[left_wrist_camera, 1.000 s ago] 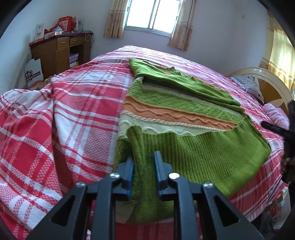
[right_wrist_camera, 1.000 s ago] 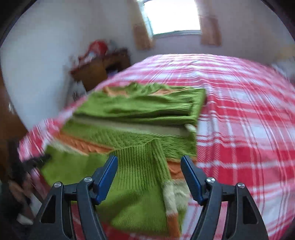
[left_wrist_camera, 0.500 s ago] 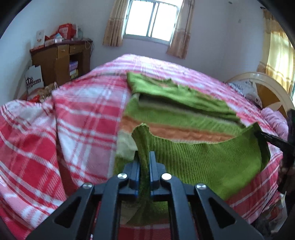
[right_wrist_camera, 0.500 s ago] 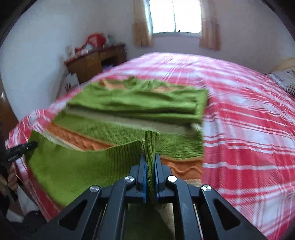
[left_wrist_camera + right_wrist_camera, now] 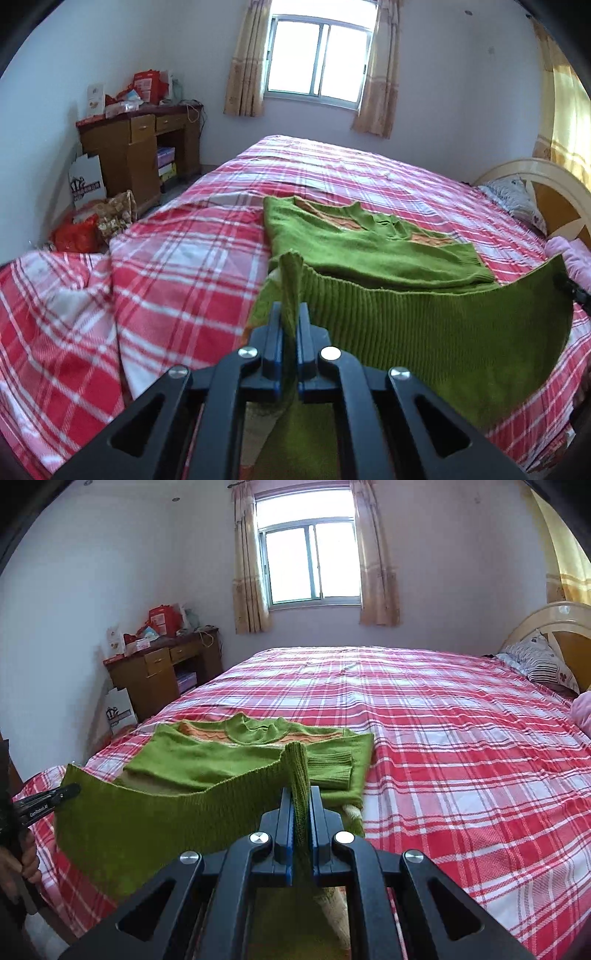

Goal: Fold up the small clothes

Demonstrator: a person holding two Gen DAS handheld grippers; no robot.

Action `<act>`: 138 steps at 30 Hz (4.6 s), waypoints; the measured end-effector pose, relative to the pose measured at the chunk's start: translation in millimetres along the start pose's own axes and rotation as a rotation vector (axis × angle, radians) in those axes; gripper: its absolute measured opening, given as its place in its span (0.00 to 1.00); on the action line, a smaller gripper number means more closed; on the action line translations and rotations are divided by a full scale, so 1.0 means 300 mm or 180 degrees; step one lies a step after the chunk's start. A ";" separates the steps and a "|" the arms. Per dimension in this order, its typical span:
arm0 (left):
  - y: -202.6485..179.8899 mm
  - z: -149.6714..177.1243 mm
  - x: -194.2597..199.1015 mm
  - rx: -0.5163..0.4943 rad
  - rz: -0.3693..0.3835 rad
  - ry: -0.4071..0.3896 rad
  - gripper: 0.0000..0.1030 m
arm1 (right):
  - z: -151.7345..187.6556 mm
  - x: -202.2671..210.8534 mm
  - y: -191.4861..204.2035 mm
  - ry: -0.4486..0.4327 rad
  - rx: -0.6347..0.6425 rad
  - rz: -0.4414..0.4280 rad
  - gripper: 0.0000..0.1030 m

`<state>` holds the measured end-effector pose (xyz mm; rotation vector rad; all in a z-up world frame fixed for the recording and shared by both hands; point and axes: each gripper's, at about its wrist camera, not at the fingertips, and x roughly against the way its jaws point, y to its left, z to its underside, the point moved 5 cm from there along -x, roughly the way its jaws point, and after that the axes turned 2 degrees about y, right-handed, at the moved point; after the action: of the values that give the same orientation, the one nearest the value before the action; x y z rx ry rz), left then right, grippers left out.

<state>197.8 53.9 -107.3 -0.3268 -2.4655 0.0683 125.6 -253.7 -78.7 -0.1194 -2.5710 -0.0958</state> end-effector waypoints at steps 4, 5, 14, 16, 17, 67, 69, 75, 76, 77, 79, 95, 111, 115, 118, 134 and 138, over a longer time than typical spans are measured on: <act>0.006 -0.047 -0.020 0.0072 -0.0035 -0.0040 0.05 | -0.042 -0.008 -0.019 -0.0078 -0.0032 0.0088 0.06; 0.007 -0.057 -0.026 0.0099 -0.0037 -0.0043 0.05 | -0.052 -0.014 -0.026 -0.0085 -0.0043 0.0098 0.06; 0.011 -0.137 -0.120 0.0216 -0.0055 -0.0028 0.05 | -0.129 -0.120 -0.044 -0.0053 0.0031 0.0241 0.06; 0.015 -0.156 -0.144 0.0236 -0.0057 -0.0020 0.05 | -0.145 -0.156 -0.053 -0.0035 0.0026 0.0271 0.06; 0.017 -0.171 -0.158 0.0239 -0.0062 -0.0019 0.05 | -0.154 -0.174 -0.058 -0.0027 0.0020 0.0282 0.06; 0.033 -0.405 -0.616 0.0304 -0.0668 0.0536 0.65 | -0.305 -0.762 -0.356 0.0376 -0.0617 0.0988 0.14; 0.013 -0.365 -0.532 0.0082 -0.0655 0.0470 0.71 | -0.305 -0.625 -0.363 0.0116 -0.0740 0.1007 0.15; -0.102 -0.210 -0.376 -0.0260 -0.0488 0.0397 0.74 | -0.166 -0.436 -0.183 0.0308 -0.0469 0.0329 0.15; -0.127 -0.177 -0.362 -0.0288 -0.0487 0.0408 0.74 | -0.135 -0.432 -0.141 0.0389 -0.0400 0.0204 0.15; -0.155 -0.138 -0.347 -0.0325 -0.0498 0.0415 0.74 | -0.103 -0.433 -0.104 0.0464 -0.0318 0.0091 0.15; -0.192 -0.084 -0.331 -0.0389 -0.0474 0.0438 0.74 | -0.038 -0.438 -0.049 0.0591 -0.0149 -0.0016 0.15; -0.034 0.099 -0.186 -0.0156 -0.0605 0.0548 0.95 | 0.169 -0.340 -0.113 0.0816 -0.0111 0.0164 0.15; 0.117 -0.210 -0.444 0.0629 -0.0360 0.0432 0.93 | 0.004 -0.707 0.357 0.0935 0.0091 -0.0449 0.15; 0.109 -0.168 -0.528 0.0802 -0.0171 0.0695 0.89 | 0.003 -0.699 0.357 0.0841 0.0074 -0.0467 0.15; 0.084 -0.164 -0.524 0.0750 -0.0181 0.0558 0.86 | 0.002 -0.683 0.323 0.0718 -0.0120 -0.0581 0.15; 0.053 -0.164 -0.498 0.1026 0.0153 0.0497 0.19 | 0.004 -0.650 0.176 0.0542 -0.1000 -0.0793 0.15; -0.028 -0.207 -0.462 0.0653 -0.0063 0.0338 0.13 | 0.011 -0.643 0.168 0.0532 -0.1023 -0.0810 0.15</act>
<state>339.7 9.1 -139.6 -0.2113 -2.3317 0.2862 291.3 -215.9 -183.3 0.0937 -2.3733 -0.5898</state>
